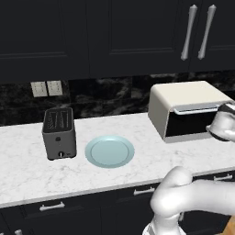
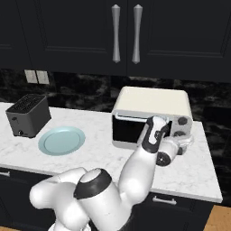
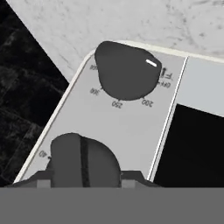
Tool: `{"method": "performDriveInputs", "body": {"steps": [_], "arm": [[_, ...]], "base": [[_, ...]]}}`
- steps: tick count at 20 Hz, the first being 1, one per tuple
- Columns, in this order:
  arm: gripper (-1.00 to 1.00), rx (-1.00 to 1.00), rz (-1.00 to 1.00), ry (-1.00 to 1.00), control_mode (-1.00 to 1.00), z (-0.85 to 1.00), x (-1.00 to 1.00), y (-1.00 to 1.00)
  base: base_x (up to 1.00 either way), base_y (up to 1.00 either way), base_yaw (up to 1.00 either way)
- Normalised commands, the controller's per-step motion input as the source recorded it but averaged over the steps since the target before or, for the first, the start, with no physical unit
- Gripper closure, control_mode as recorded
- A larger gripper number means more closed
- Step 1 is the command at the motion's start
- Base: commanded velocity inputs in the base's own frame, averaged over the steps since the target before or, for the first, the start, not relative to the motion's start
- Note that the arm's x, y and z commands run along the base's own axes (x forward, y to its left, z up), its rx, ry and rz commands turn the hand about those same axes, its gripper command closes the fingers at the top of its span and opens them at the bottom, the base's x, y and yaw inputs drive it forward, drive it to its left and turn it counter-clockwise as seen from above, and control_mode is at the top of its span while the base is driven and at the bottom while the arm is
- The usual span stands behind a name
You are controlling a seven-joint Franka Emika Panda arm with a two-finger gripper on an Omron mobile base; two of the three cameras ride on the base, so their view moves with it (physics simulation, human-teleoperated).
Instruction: Pick up the kebab skewer and baguette bread, and place them inside the toaster oven. Close the toaster oven door and start by setting the timer.
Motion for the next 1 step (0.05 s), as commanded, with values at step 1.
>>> {"method": "performDriveInputs", "body": {"steps": [1], "arm": [[1.00, 0.59, -0.17, 0.05, -1.00, 0.00, -0.16, 0.00]], "base": [[0.00, 0.00, 0.00]]}}
